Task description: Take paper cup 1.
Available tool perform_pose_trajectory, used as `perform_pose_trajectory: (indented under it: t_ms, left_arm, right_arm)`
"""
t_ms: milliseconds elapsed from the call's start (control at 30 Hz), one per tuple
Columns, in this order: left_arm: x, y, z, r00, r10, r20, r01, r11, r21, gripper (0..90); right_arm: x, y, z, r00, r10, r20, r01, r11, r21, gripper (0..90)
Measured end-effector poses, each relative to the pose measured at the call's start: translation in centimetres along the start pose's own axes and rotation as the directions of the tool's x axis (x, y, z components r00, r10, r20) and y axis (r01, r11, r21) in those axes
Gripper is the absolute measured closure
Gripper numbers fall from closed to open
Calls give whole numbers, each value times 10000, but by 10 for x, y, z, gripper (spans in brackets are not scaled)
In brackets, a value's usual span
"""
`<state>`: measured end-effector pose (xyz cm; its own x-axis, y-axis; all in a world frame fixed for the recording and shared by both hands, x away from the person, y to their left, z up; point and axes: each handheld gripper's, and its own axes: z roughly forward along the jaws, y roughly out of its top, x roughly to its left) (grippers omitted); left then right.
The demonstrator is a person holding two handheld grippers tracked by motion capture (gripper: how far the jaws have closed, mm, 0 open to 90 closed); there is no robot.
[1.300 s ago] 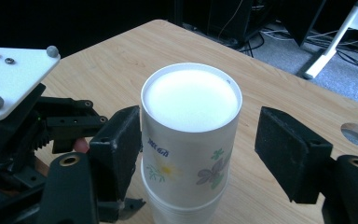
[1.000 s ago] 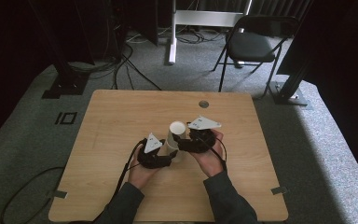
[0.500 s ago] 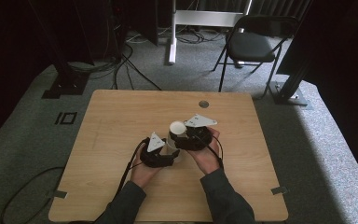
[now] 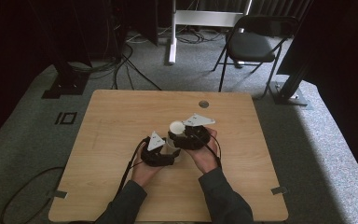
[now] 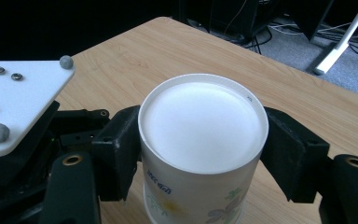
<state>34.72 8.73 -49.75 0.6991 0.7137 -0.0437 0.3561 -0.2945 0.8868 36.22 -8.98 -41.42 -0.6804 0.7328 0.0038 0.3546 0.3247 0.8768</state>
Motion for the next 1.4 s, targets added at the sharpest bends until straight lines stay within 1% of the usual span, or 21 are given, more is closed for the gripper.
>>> perform_pose_trajectory:
  t_ms: [433, 533, 767, 900, 1033, 1200, 1333, 1400]
  left_arm:
    - [-1, 0, 1, 10000, 10, -45, -10, 10000, -13, 251]
    - [-1, 0, 1, 10000, 18, -39, -18, 10000, 3, 253]
    - [-1, -1, 1, 10000, 41, -68, -41, 10000, 9, 257]
    - [-1, -1, 0, 9999, 103, -73, -103, 9999, 37, 265]
    - [-1, -1, 0, 9999, 78, -73, -77, 10000, 50, 268]
    - [-1, -2, -2, 10000, -30, -45, 30, 10000, 12, 275]
    - [-1, -2, -4, 10000, -17, -70, 17, 10000, -50, 285]
    - [-1, -1, -5, 9999, 8, -107, -9, 10000, -93, 285]
  right_arm:
    - [0, 3, -3, 9999, 80, 75, -79, 9999, -106, 334]
    - [0, 6, -5, 9999, 78, 76, -77, 9998, -208, 335]
    - [1, 10, -7, 10000, 65, 75, -63, 9997, -242, 337]
    - [1, 14, -9, 9999, 66, 92, -63, 9996, -282, 338]
    - [1, 17, -11, 9999, 48, 110, -44, 9994, -339, 339]
    - [4, 25, -15, 9999, -51, 107, 56, 9990, -434, 340]
    - [5, 30, -19, 9999, -88, 115, 94, 9985, -541, 341]
    - [5, 33, -20, 9998, -66, 168, 74, 9987, -504, 341]
